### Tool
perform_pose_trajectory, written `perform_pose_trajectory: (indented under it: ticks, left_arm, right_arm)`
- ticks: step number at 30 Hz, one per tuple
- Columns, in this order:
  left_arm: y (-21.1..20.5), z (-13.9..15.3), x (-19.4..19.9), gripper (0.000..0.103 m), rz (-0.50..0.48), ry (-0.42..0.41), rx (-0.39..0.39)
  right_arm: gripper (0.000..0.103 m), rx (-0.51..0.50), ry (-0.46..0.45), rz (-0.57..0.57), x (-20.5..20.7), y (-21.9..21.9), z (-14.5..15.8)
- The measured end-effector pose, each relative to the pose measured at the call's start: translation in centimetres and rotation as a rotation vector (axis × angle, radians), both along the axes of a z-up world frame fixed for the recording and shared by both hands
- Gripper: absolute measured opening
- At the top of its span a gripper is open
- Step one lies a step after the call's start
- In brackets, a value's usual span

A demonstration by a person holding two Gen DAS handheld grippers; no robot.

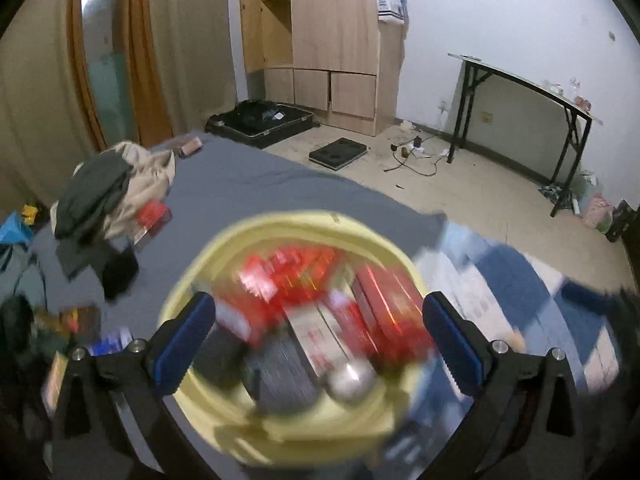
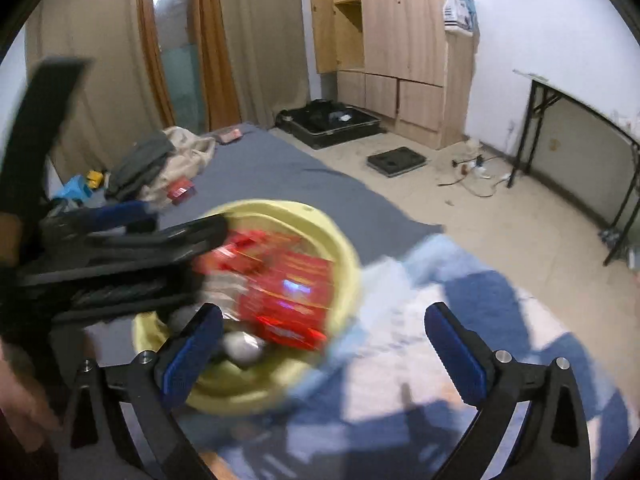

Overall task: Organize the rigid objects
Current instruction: 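Lift both open tools away from the basin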

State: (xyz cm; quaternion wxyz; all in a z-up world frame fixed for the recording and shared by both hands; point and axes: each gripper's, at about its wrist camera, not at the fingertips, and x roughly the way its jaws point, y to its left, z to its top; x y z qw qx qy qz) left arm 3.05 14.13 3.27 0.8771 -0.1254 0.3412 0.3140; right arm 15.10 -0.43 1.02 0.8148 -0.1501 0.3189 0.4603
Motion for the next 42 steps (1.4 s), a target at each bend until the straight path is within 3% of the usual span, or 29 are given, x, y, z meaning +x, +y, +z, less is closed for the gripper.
perform_pose_trajectory:
  ticks: [3,7,12,15,18,20,23,27,42]
  left_arm:
    - [-2.9,-2.5,-2.5,0.103,0.093,-0.01,-0.08]
    - [-6.0,-6.3,-5.9,0.103,0.184,-0.045,-0.079]
    - [-6.3,-9.0,-3.5,0.103,0.148,-0.009,-0.025]
    - [-4.6,-11.1,-2.8,0.103,0.184,-0.005,-0.092]
    - [-3.6,-12.5,-1.9,0.103,0.287,0.062,-0.091]
    - [-4.0,-12.8,-1.1,0.103,0.311,0.091,-0.057]
    - [-4.3,-14.0,-0.4,0.103,0.236,0.074,-0.139]
    - [-3.8,-14.6,-0.5,0.103,0.267,0.063,-0.166]
    - [-4.0,-14.9,-0.8,0.103,0.266,0.054,-0.167]
  right_arm:
    - [0.103,-0.079,0.02,-0.068,1.1,-2.7,-2.3]
    - [0.103,-0.118,-0.049,-0.003,0.3,-3.5,-5.3]
    - [0.103,-0.111,-0.05,0.058,0.3,-3.0,-7.5]
    - [0.103,-0.142,-0.069,0.081,2.3,-3.6,-8.4]
    - [0.103,-0.156,-0.049,0.122,3.9,-3.8,-9.6]
    - [0.103,-0.177,-0.038,0.131,4.8,-3.2,-10.9]
    - [0.103,-0.188,-0.042,0.141,5.4,-2.6,-11.9]
    - [0.103,-0.182,-0.032,0.136,5.9,-2.5,-12.4]
    - [0.103,-0.193,-0.053,0.132,5.3,-2.5,-12.1]
